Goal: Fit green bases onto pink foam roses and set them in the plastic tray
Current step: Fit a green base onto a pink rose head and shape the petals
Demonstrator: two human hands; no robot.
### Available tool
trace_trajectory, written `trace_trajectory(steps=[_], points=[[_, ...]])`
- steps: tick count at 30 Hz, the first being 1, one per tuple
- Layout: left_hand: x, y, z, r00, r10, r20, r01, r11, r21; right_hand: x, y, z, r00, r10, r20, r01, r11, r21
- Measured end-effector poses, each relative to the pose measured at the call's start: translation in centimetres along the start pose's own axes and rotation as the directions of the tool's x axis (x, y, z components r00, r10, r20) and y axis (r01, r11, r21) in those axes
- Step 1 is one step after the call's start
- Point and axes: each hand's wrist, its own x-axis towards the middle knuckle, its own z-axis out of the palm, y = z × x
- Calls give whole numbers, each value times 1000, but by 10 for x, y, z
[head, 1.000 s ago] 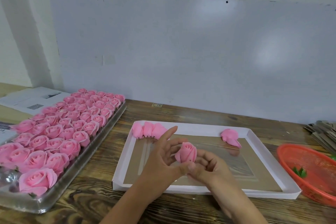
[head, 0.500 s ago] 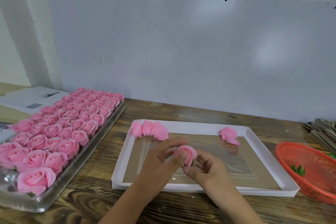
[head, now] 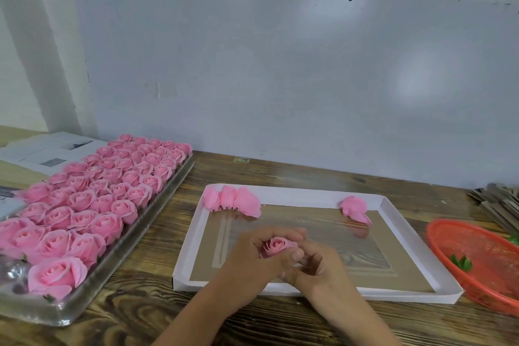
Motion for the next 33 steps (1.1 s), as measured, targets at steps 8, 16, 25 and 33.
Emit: trace_trajectory(steps=[8,16,25,33], points=[[-1,-2,-2,997,-61,53,60,998,28,1,-4,-1,997,6,-72,-1,998,60],[-1,4,1,1000,14,10,-14,999,39,-1,-4,5,997,63,35,-57,989,-138],[-2,0,-1,996,-55,64,47,993,108,1,-8,5,999,-33,9,33,999,-14],[-3,6,0,997,48,-56,-50,998,-39,2,-1,6,999,28,42,-29,999,18]])
